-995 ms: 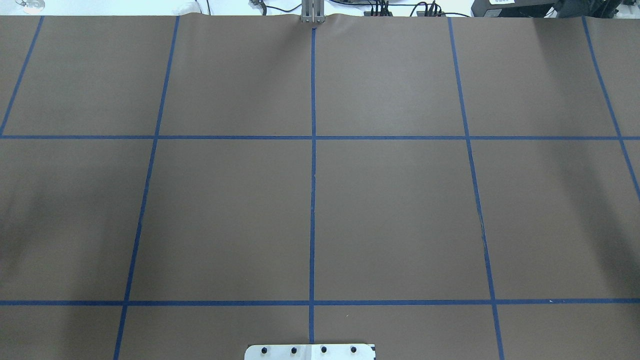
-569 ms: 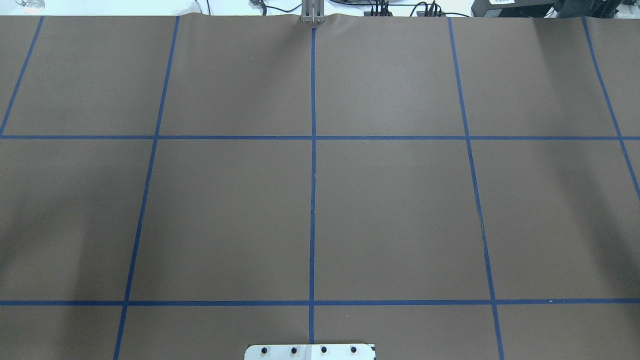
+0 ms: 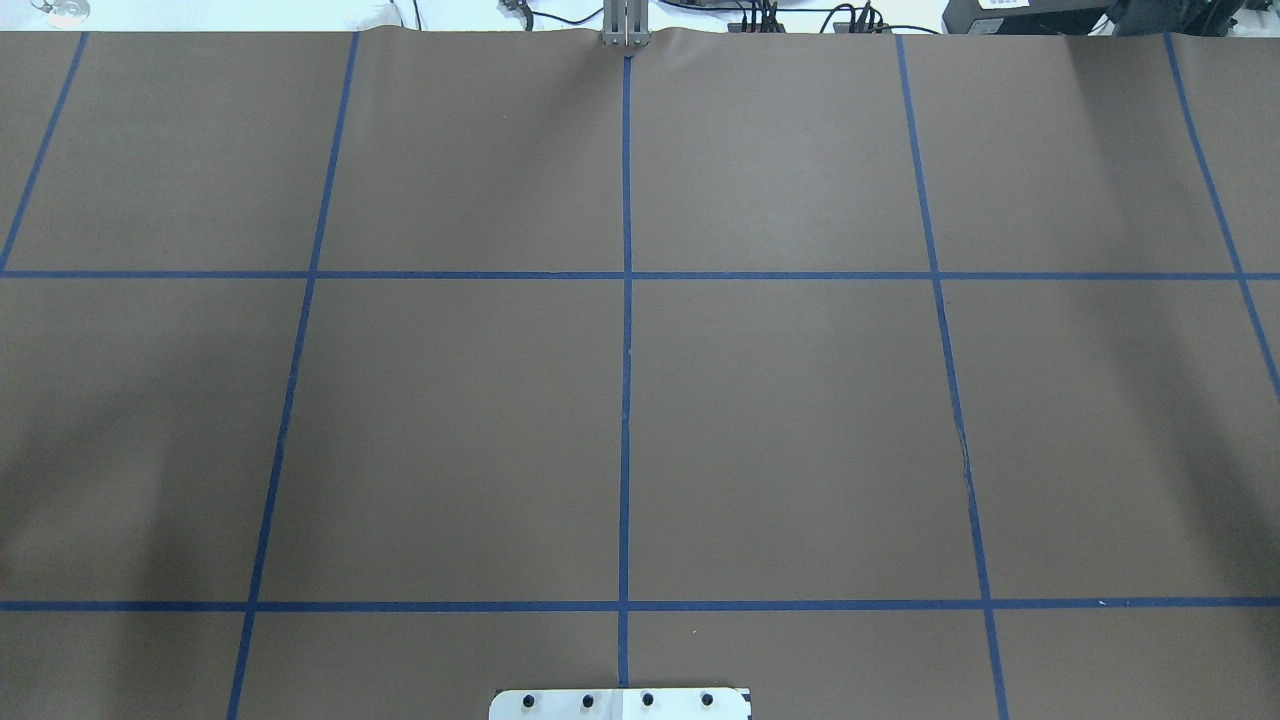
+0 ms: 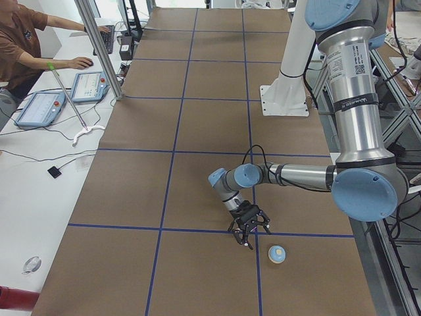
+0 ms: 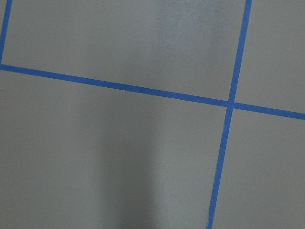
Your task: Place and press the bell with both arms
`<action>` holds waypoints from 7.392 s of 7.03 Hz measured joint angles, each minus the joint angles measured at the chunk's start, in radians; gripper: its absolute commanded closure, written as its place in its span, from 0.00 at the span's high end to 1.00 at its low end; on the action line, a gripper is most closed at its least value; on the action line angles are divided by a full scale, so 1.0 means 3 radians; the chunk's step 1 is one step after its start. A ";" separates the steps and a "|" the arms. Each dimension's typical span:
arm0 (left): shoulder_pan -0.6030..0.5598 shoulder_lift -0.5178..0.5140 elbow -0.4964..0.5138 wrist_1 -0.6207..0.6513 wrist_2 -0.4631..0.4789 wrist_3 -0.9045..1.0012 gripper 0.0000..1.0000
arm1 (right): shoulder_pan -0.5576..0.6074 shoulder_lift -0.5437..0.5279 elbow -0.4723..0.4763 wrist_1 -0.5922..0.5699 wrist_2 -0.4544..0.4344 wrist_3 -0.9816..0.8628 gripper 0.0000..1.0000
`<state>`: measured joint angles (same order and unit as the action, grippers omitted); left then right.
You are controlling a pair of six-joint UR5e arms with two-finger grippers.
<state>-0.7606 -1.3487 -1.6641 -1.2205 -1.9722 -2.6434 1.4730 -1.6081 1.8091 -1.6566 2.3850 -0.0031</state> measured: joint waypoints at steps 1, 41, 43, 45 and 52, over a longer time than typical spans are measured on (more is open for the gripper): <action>0.0010 -0.0048 0.0097 0.0002 -0.0001 -0.0076 1.00 | -0.0001 -0.0009 0.0000 0.0000 -0.0002 0.0000 1.00; -0.0369 -0.0897 -0.0029 -0.3181 0.2593 0.3525 0.00 | -0.0106 0.0032 0.0611 -0.0747 -0.0004 0.0606 1.00; 0.0044 -0.1137 -0.0025 -0.3373 0.2966 0.3852 0.00 | -0.0137 0.0032 0.0594 -0.0747 -0.0004 0.0629 1.00; 0.0482 -0.1257 0.0001 -0.3809 0.3140 0.4355 0.00 | -0.0164 0.0030 0.0579 -0.0748 -0.0003 0.0666 1.00; 0.0855 -0.2209 0.0673 -0.5357 0.2356 0.6275 0.00 | -0.0229 0.0083 0.0546 -0.0944 0.0007 0.0680 1.00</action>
<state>-0.5043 -2.0114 -1.4623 -2.8277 -1.2652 -0.7609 1.4045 -1.5832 1.9728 -1.9399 2.3871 0.2009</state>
